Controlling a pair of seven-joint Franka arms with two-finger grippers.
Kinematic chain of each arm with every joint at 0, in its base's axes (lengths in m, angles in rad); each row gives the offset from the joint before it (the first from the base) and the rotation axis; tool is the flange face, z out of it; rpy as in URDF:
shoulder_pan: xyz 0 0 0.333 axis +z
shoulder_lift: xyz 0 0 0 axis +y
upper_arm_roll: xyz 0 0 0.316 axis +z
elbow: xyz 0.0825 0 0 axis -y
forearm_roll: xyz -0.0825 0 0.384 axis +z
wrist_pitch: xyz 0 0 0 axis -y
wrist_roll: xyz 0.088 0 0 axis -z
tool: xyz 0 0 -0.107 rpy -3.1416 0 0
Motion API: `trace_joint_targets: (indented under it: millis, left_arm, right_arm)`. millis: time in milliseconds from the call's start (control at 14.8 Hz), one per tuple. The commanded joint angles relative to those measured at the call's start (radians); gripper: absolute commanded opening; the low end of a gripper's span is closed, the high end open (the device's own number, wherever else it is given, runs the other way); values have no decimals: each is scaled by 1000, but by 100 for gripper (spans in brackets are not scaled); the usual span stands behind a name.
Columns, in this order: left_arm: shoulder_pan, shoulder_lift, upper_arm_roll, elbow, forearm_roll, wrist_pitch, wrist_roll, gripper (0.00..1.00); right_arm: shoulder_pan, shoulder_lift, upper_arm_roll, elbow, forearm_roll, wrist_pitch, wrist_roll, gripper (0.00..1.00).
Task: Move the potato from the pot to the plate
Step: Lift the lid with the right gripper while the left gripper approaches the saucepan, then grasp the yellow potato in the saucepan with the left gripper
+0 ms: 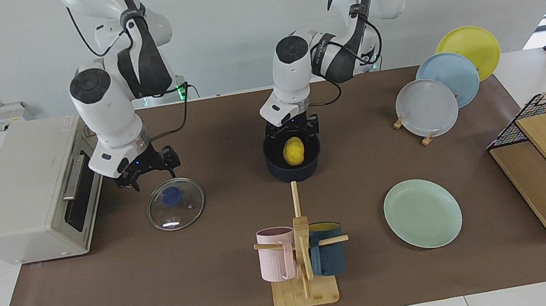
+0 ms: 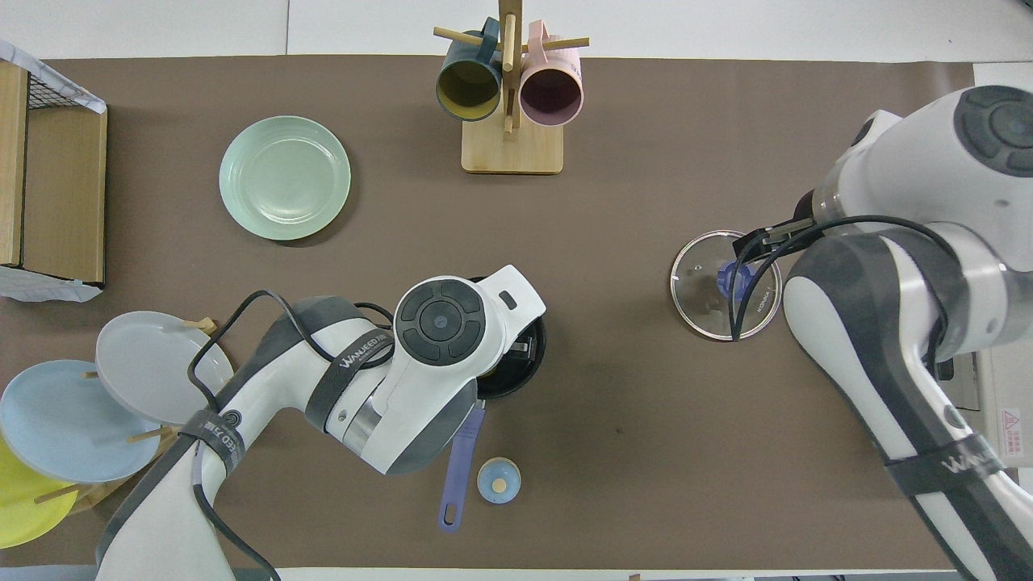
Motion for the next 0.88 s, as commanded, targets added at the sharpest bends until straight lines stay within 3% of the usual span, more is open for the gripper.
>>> trace_joint_targets:
  millis: [0,269,808]
  left_arm:
    - [-28,-17,16,-46,-5,46,-18,100]
    - [-30,6,18,-52,-1,68,-19,100]
    - [-52,46,19,-50,15,97,-33,100]
  right_arm:
    - [-19,-7,-34,134,19,-184,22,100]
    - [-65,-36,-63,143,25,-215,29,100]
    - [-53,-62,-83,137,22,-233,47,100]
